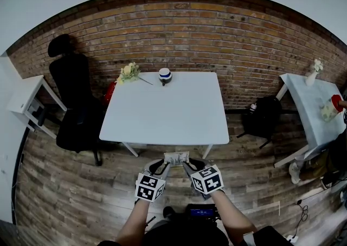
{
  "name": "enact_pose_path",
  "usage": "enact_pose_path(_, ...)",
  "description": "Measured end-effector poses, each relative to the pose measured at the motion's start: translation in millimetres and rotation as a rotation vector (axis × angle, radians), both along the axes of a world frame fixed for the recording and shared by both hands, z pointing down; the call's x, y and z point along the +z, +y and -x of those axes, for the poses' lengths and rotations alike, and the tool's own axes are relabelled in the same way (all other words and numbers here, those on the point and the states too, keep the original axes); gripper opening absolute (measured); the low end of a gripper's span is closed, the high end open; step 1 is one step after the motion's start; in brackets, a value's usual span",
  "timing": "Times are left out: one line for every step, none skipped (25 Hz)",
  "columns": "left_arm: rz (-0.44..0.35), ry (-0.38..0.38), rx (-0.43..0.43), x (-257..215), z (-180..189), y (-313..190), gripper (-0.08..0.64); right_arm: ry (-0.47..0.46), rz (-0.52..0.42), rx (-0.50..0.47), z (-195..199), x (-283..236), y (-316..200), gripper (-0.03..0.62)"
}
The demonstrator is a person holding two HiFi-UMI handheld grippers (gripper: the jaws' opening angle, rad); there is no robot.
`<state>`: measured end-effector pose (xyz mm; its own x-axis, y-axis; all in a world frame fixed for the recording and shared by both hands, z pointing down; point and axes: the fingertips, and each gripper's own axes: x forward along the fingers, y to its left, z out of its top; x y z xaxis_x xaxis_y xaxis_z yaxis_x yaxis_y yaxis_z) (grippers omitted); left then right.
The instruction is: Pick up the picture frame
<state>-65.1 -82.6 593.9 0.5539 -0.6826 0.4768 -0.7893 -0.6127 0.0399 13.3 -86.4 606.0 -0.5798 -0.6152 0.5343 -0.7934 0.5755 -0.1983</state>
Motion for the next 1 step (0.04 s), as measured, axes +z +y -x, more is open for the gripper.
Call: enact_pose_path(0.001, 0.0, 0.0, -0.1, -0.1, 0.5, 0.103, 0.0, 0.0, 0.0, -0.1, 0.0, 0.5, 0.106)
